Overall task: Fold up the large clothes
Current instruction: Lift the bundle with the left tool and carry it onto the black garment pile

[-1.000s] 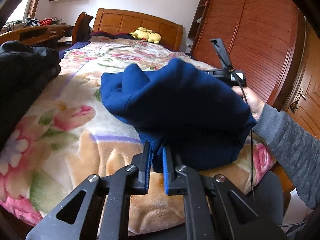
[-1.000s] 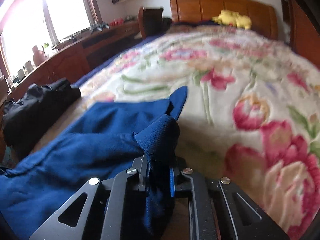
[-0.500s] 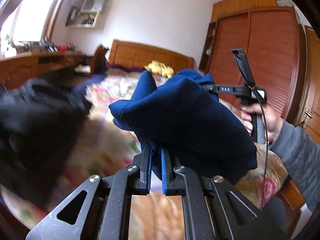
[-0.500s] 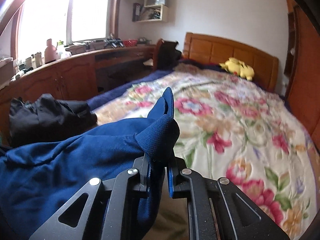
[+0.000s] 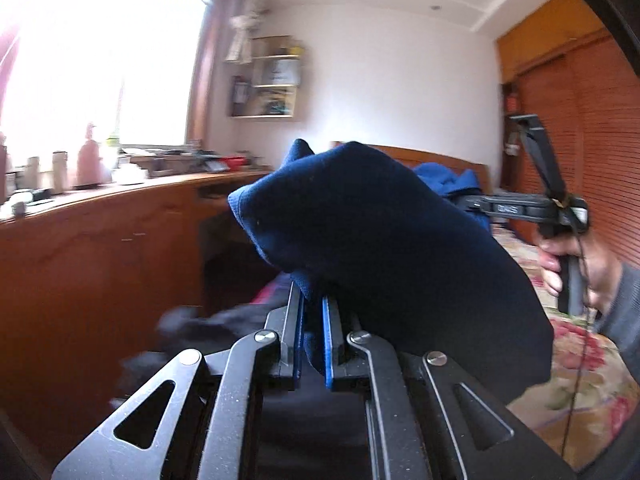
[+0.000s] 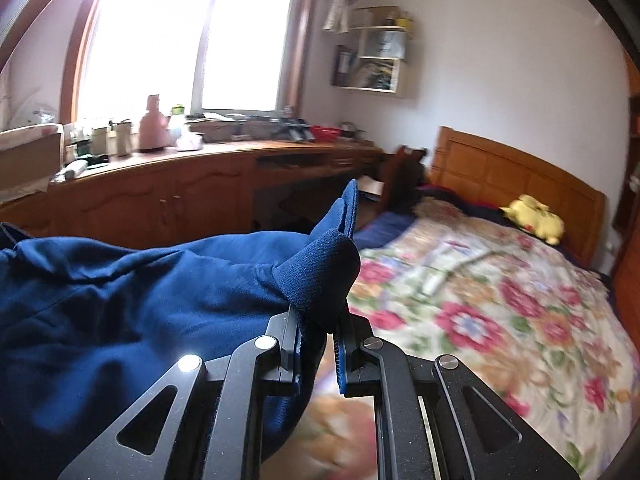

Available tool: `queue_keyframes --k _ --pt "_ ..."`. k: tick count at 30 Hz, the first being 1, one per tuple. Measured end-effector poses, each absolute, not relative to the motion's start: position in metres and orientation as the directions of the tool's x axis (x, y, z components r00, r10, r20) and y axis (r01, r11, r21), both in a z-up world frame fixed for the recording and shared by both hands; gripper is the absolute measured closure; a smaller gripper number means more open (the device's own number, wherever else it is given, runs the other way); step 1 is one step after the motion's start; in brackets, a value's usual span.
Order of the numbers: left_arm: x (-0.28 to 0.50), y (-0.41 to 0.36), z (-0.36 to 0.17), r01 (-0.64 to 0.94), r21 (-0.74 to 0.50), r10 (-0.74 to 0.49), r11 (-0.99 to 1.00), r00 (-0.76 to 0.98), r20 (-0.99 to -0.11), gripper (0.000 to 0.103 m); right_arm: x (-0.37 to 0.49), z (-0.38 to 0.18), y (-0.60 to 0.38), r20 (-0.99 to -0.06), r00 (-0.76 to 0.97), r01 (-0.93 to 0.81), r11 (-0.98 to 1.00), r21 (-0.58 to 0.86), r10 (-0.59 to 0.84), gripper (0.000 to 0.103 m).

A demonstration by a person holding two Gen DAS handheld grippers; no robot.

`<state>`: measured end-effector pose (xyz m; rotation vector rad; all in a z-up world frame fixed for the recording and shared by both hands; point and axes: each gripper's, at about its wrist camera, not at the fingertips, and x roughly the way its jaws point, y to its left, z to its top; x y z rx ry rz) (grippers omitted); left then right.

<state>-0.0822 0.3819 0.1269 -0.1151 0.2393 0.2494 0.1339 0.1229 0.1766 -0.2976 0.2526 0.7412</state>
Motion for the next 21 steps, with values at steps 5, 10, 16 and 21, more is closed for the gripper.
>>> queue_keyframes --k 5,10,16,21 --pt "-0.095 0.44 0.097 -0.388 -0.097 0.344 0.916 0.888 -0.306 0.095 0.132 0.14 0.191 -0.373 0.653 -0.749 0.636 -0.186 0.659 0.091" --pt "-0.095 0.453 0.065 -0.435 -0.067 0.383 0.898 0.848 -0.366 0.095 0.142 0.101 0.215 -0.443 0.651 -0.742 0.638 -0.204 0.616 0.089" --pt "-0.096 0.449 0.063 -0.447 -0.059 0.394 0.892 0.836 -0.381 0.095 0.147 0.106 0.222 -0.489 0.65 -0.728 0.661 -0.181 0.582 0.073" --pt "-0.11 0.437 0.078 -0.456 -0.059 0.401 0.888 0.832 -0.384 0.087 0.133 0.129 0.208 -0.467 0.63 -0.747 0.649 -0.144 0.621 0.039"
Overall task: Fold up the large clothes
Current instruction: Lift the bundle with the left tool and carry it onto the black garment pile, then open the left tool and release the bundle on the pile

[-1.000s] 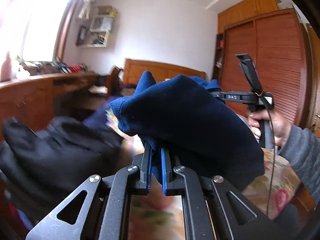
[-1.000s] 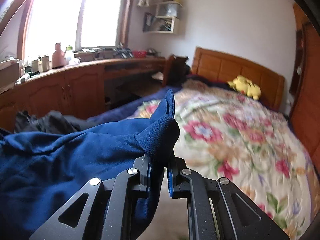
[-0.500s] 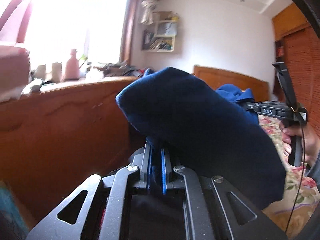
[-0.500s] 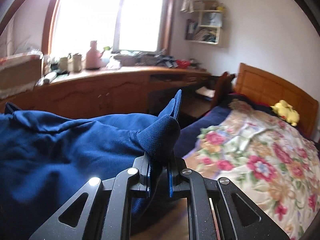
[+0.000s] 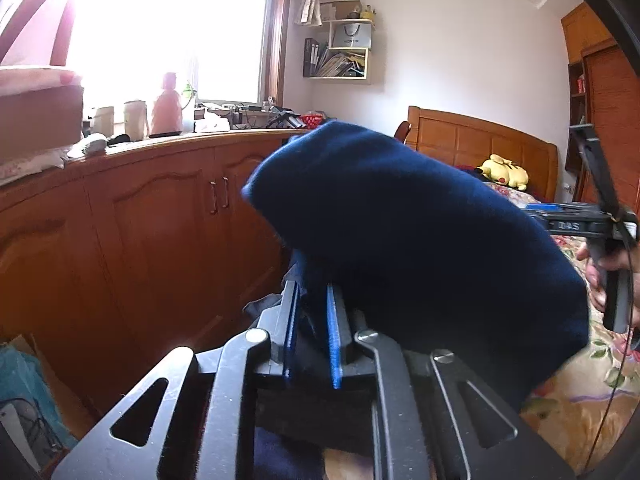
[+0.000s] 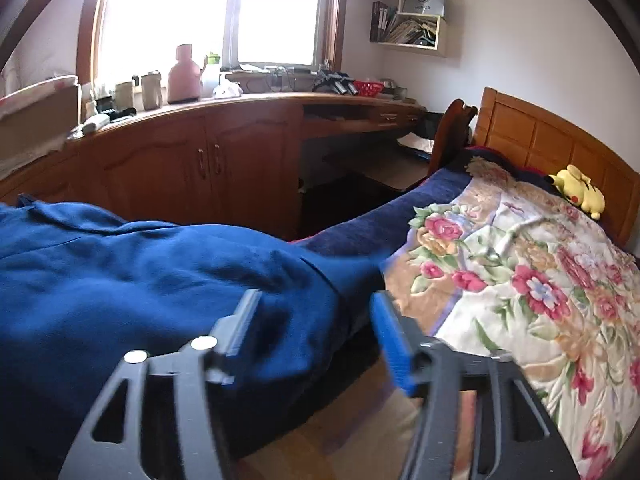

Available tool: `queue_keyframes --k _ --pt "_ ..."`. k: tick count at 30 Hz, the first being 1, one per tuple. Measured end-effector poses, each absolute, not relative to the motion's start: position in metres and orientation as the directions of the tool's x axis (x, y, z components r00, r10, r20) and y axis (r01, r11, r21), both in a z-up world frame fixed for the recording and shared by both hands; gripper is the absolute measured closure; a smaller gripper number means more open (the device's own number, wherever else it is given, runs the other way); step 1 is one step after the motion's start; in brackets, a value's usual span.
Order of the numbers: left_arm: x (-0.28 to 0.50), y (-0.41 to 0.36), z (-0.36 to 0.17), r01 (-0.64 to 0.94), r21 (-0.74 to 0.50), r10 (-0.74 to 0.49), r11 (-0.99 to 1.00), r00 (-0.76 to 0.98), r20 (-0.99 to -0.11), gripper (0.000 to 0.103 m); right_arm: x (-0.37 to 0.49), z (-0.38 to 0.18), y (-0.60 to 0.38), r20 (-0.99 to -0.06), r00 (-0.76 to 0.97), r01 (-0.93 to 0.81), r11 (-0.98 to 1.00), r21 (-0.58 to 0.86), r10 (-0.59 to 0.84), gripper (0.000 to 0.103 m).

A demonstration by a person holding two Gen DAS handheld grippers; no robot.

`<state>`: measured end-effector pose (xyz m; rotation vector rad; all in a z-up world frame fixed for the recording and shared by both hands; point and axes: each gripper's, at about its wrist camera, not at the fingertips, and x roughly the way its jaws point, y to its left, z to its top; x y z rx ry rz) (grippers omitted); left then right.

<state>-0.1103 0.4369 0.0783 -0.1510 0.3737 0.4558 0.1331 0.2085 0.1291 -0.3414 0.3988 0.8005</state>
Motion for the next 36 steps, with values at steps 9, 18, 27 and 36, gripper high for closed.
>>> queue_keyframes --k 9,18,27,36 --pt "-0.14 0.373 0.105 -0.382 -0.044 0.35 0.923 0.881 -0.319 0.022 0.088 0.106 0.117 -0.455 0.627 -0.747 0.654 -0.12 0.632 0.037" --pt "-0.115 0.281 0.111 -0.219 -0.028 0.197 0.975 0.921 -0.335 0.013 0.037 0.102 -0.004 -0.404 0.717 -0.646 0.759 -0.079 0.568 0.028" --pt "-0.053 0.163 0.11 -0.006 -0.01 0.003 1.0 0.935 -0.354 0.012 0.005 0.1 -0.096 -0.36 0.812 -0.514 0.855 -0.072 0.459 0.024" --pt "-0.004 0.079 0.101 0.091 -0.034 -0.097 0.995 0.926 -0.364 0.012 -0.001 0.088 -0.151 -0.334 0.874 -0.382 0.924 -0.027 0.352 0.024"
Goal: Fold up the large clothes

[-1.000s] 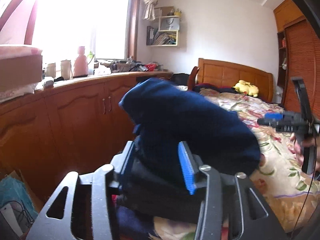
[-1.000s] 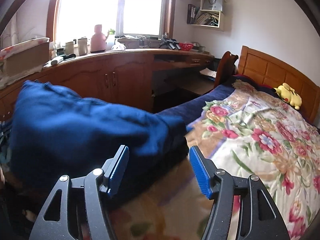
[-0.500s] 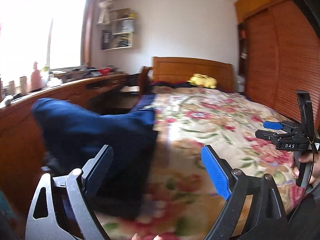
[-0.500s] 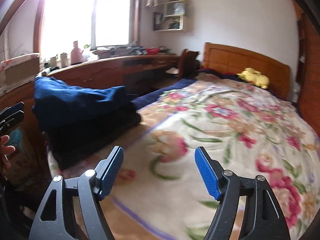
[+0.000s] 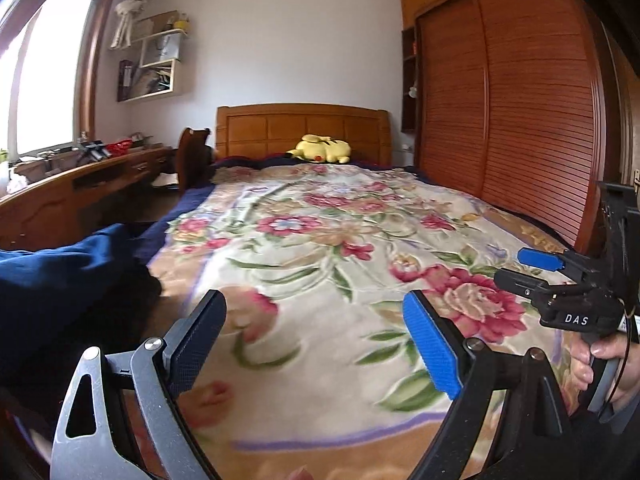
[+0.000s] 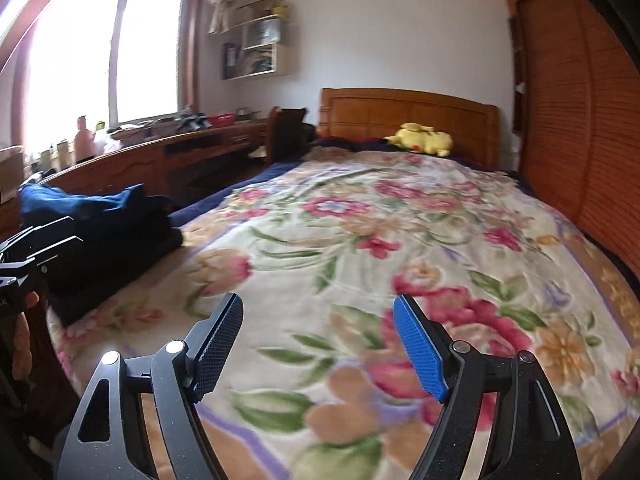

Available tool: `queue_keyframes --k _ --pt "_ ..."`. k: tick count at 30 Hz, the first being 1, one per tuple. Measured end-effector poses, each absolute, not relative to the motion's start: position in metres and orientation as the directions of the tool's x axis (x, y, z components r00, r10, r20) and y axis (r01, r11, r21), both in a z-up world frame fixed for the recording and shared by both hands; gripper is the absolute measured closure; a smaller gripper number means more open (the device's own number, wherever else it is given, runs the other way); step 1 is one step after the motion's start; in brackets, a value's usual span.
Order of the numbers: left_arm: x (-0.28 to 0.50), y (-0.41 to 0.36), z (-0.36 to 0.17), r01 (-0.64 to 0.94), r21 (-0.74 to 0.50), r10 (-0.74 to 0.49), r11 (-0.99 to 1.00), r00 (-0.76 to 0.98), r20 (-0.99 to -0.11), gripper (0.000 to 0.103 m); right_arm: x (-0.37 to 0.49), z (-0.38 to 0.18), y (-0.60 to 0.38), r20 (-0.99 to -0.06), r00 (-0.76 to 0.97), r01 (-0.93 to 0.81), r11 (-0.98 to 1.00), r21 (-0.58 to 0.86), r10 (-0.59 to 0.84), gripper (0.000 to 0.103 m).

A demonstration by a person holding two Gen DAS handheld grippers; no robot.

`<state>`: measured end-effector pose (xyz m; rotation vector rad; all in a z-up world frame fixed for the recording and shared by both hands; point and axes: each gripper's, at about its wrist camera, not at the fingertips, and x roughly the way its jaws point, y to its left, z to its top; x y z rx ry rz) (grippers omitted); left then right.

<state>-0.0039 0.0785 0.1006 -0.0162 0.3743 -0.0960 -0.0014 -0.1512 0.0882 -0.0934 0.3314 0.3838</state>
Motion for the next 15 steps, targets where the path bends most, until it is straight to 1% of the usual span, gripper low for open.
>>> queue_keyframes --k 6,15 --pt "0.017 0.037 0.096 0.121 -0.026 -0.122 0.992 0.918 -0.378 0.012 -0.004 0.083 -0.163 -0.317 0.898 -0.33 0.944 -0.023 0.306 0.024" --pt "0.038 -0.002 0.091 0.133 -0.024 -0.133 0.991 0.92 -0.368 0.013 -0.009 0.072 -0.174 -0.25 0.933 -0.271 0.963 -0.015 0.259 0.024"
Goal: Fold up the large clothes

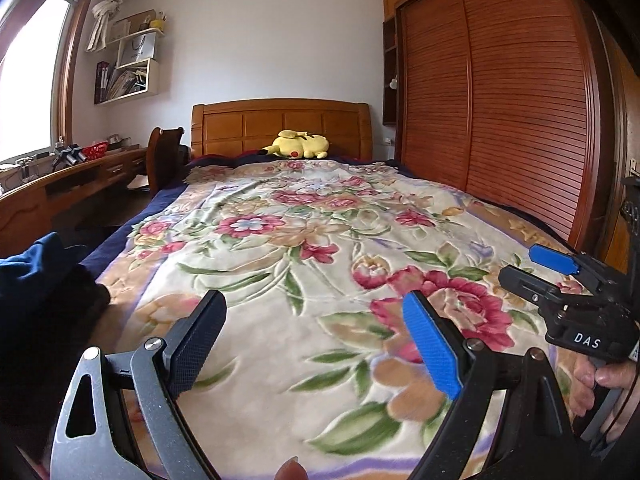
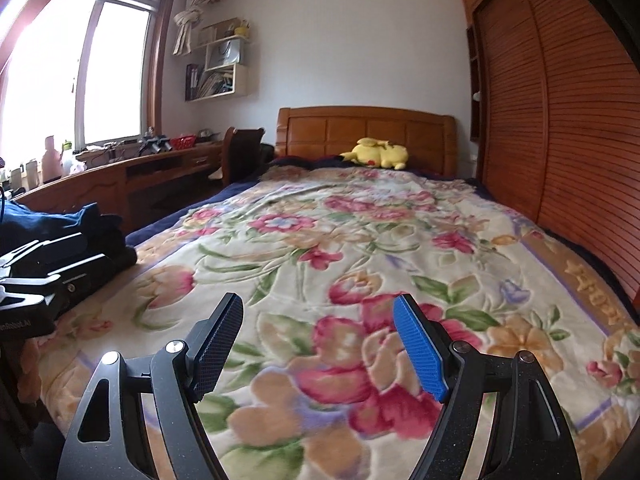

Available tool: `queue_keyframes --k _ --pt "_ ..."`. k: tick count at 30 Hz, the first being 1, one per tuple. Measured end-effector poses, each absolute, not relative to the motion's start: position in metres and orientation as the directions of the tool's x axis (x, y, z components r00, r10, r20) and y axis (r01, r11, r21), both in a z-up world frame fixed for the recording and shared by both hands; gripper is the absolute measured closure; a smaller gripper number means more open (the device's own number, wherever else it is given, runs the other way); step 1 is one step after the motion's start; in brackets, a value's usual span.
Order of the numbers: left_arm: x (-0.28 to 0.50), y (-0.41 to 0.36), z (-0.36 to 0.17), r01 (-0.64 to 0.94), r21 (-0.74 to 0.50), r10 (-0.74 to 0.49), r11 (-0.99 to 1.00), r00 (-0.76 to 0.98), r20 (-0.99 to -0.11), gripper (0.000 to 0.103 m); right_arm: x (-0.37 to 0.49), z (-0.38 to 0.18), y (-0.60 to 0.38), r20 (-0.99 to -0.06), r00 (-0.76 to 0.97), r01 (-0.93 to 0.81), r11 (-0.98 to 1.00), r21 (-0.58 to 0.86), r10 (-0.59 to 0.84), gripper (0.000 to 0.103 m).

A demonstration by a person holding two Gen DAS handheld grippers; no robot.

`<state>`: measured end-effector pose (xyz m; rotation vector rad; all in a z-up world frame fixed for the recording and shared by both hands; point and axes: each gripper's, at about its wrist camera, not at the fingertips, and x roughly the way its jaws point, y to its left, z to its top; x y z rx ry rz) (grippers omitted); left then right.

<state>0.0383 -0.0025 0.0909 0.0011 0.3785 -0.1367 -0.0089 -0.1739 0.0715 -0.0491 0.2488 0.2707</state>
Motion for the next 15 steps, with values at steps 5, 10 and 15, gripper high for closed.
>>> queue_keyframes --k 5,10,15 --pt "0.046 -0.014 0.082 0.12 -0.026 -0.122 0.992 0.923 -0.365 0.012 -0.004 0.055 -0.181 -0.222 0.948 -0.235 0.972 -0.009 0.228 0.024" --pt "0.053 -0.019 0.07 0.087 -0.013 -0.086 0.996 0.923 -0.376 0.013 0.005 0.039 -0.186 -0.206 0.955 -0.218 0.976 0.005 0.215 0.024" --pt "0.056 -0.019 0.055 0.058 0.008 -0.051 0.998 0.926 -0.373 0.013 0.015 0.031 -0.189 -0.207 0.955 -0.212 0.977 0.015 0.211 0.024"
